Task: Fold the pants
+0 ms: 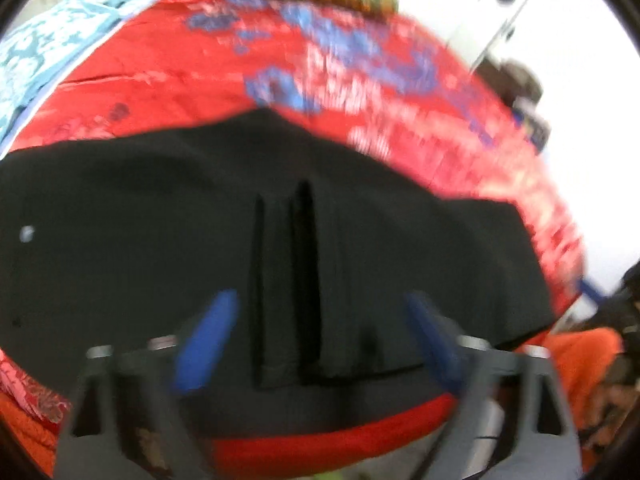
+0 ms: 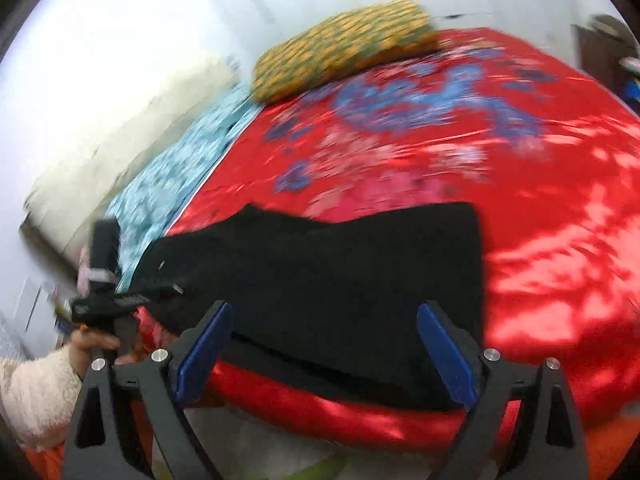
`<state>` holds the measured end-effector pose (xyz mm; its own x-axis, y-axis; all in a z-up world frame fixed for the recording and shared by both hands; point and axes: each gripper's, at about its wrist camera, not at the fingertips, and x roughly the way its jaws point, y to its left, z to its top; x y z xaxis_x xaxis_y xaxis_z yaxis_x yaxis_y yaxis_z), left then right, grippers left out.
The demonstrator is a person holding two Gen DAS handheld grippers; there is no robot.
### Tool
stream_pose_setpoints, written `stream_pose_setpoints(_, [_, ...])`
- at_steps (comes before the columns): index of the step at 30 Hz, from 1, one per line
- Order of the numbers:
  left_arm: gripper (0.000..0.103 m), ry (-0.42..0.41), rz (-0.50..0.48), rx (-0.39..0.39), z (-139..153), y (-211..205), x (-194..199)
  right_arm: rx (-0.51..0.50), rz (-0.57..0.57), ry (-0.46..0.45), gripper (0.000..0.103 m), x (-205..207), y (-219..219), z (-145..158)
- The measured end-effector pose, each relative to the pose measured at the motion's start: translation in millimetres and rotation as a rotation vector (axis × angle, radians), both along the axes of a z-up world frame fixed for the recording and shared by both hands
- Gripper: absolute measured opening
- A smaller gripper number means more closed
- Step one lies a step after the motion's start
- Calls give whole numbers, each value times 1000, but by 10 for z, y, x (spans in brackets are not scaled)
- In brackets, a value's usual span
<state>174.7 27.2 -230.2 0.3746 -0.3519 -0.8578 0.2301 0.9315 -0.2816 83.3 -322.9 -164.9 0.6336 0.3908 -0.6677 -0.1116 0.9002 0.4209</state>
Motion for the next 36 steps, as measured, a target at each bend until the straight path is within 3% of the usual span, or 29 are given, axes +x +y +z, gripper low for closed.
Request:
stream_pose_setpoints(1, [25,27,-3,32,-94,-69,35,-1,-24,-7,93,-51,-51,3])
stream_pose_setpoints(2, [14,21,14,61,-124,-85,35,-8,-44,-13,93,-90,-78,5])
stream_pose_setpoints(6, [5,-13,69,23,56,103,-17,-166,-94,-22,93,-115,-146,32])
stream_pose_setpoints(9, [5,-11,59,47,52,166,-23,-272,-72,-48,93,-85,-82,18])
stream_pose_setpoints(11, [10,4,41,79,-47,116,-5,-246,-8,-70,93,-44,-10,10])
stream_pose_setpoints(12, [19,-1,50,105,-73,89,-5,-230,51,-77,93,22,97,-18])
stream_pose_setpoints(14, [47,-2,69,114,-80,102,0,-204,134,-60,92,107,238,-138])
stream_pose_setpoints(15, [68,-3,76,109,-62,118,-9,-199,165,-19,92,176,306,-239])
stream_pose_setpoints(16, [77,-26,93,91,0,186,-50,-200,187,50,92,267,366,-412])
stream_pose_setpoints(18, [82,-74,127,65,104,284,-99,-218,192,132,92,345,410,-633])
stream_pose_setpoints(23, [82,-180,184,29,280,387,-206,-219,186,131,92,360,393,-627])
stream_pose_setpoints(27, [83,-241,73,10,360,125,-210,-221,161,121,92,336,402,-583])
stream_pose_setpoints(30, [86,-270,-6,34,309,-66,-194,-263,123,29,92,208,435,-333])
stream_pose_setpoints(33, [87,-239,-30,73,165,-126,-166,-333,52,-50,103,175,407,-173])
stream_pose_setpoints(36, [87,-144,-29,116,-86,-102,-79,-360,-11,-42,103,262,342,-157])
